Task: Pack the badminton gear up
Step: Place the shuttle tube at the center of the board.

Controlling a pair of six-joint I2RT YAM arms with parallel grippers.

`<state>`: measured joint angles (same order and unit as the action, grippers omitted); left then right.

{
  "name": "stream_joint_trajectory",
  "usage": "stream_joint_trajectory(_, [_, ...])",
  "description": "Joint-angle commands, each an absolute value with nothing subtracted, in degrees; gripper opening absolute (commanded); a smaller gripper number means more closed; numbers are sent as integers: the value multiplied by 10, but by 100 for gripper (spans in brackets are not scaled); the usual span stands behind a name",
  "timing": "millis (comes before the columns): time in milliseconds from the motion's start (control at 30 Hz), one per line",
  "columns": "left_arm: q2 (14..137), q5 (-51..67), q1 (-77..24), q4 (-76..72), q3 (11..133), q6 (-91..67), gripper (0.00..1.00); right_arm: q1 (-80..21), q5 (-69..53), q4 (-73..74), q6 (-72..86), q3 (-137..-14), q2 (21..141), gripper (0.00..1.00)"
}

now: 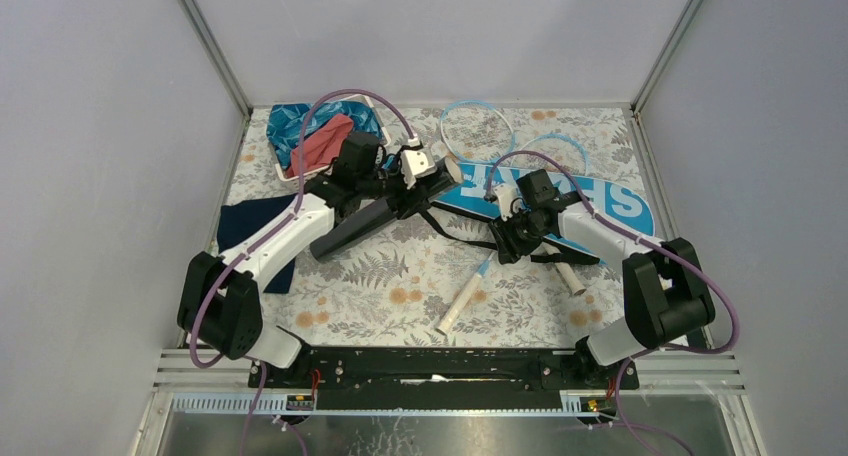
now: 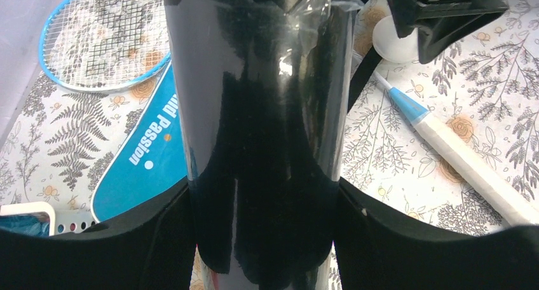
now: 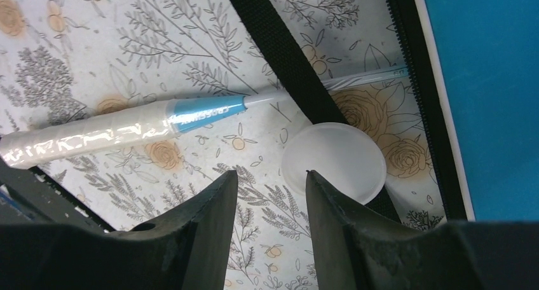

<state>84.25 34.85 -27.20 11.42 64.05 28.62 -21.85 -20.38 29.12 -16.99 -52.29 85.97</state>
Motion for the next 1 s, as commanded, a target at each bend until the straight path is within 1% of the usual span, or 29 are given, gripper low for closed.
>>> stream_joint_trajectory(0, [846,393,-265,137,660,312,8,-234,-171,261,-154,-516,880,49])
stream_joint_trajectory(133, [876,403,-264,190,679,341,11,-242,-160,254,-154,-509,891,45])
stream_joint_trajectory(200, [890,403,-265,212,684,355,11,-243,-156,251,-155,-507,895,42])
stream_joint_trajectory(233, [895,405,-264,217,684,363,12,-243,-155,250,-155,-508,897,39])
stream_joint_trajectory(367, [913,411,-265,222,674,378,16,-243,-152,256,-158,-511,894,24])
stream_joint_trajectory(433, [922,413,-265,222,669,380,17,-242,-156,259,-160,-509,890,18])
stream_joint_trajectory(633, [952,404,-271,208,652,389,19,-242,-177,282,-187,-510,883,7])
stream_joint_trajectory(700, [960,395,-276,205,651,391,19,-243,-175,289,-196,-510,879,6])
stream_joint_trajectory(733, [962,393,-277,203,648,391,19,-242,-177,292,-197,-509,877,8])
stream_joint_trajectory(867, [963,379,-278,180,628,390,20,-243,-197,302,-196,-510,878,20])
stream_joint_trajectory(967, [967,369,-281,174,620,394,22,-243,-197,297,-196,-507,888,27])
